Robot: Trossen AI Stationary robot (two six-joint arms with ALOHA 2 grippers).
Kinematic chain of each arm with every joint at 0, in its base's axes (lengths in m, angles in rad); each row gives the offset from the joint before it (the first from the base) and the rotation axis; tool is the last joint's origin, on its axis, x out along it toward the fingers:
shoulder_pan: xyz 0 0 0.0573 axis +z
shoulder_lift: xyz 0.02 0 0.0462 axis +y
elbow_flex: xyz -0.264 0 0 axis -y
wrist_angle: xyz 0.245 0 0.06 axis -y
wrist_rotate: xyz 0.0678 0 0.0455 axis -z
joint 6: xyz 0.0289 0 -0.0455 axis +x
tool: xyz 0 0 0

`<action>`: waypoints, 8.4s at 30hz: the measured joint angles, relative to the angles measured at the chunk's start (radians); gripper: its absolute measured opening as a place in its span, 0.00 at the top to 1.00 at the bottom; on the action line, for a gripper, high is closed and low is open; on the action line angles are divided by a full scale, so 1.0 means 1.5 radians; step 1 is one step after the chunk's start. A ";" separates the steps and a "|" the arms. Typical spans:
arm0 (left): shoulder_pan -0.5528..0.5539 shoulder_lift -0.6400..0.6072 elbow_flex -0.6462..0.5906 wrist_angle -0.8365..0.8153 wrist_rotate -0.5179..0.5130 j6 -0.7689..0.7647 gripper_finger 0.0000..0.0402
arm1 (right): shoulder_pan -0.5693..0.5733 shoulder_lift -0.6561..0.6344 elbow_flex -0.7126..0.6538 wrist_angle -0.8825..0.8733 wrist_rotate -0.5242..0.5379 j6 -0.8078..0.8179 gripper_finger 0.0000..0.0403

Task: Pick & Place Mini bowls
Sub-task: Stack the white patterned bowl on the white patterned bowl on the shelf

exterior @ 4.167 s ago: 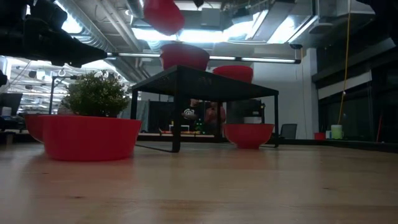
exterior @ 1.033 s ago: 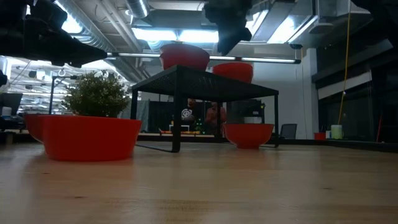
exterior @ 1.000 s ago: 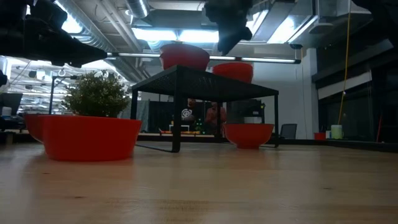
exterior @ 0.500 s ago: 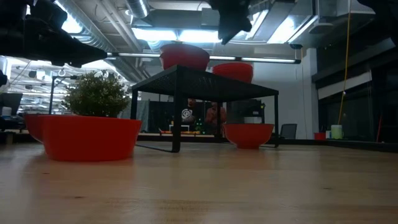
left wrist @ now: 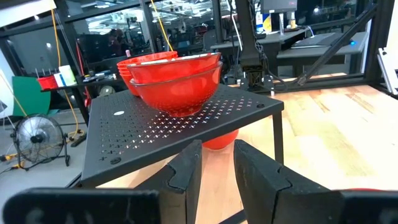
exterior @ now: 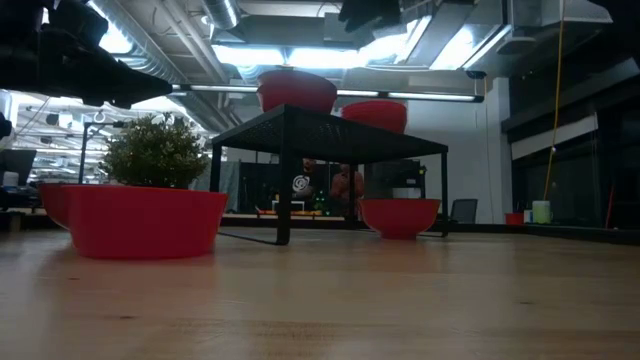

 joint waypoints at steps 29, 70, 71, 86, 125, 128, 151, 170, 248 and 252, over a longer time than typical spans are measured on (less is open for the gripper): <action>0.000 0.000 0.000 0.000 0.000 0.000 0.78 | 0.253 -0.025 -0.110 -0.150 0.089 -0.065 0.60; 0.000 0.000 0.000 0.000 0.000 0.000 0.78 | 0.238 -0.217 -0.981 0.567 0.234 -0.140 0.60; 0.000 0.000 0.000 0.000 0.000 0.000 0.78 | 0.233 -0.217 -0.983 0.576 0.235 -0.152 0.60; 0.000 0.000 0.000 0.000 0.000 0.000 0.78 | 0.173 -0.193 -1.001 0.633 0.163 -0.211 0.61; 0.000 0.000 0.000 0.000 0.000 0.000 0.78 | 0.268 -0.206 -0.882 0.522 -0.132 0.049 0.97; 0.000 0.000 0.000 0.000 0.000 0.000 0.78 | 0.268 -0.206 -0.862 0.517 -0.200 0.059 0.97; 0.000 0.000 0.000 0.000 0.000 0.000 0.78 | 0.227 -0.207 -0.655 0.520 -0.302 -0.037 0.97; 0.000 0.000 0.000 0.000 0.000 0.000 0.78 | 0.114 -0.207 -0.655 0.657 -0.430 -0.040 0.97; 0.000 0.000 0.000 0.000 0.000 0.000 0.78 | 0.077 -0.047 -0.349 0.326 -0.080 -0.366 0.81; 0.000 0.000 0.000 0.000 0.000 0.000 0.78 | 0.077 -0.047 -0.349 0.326 -0.080 -0.365 0.78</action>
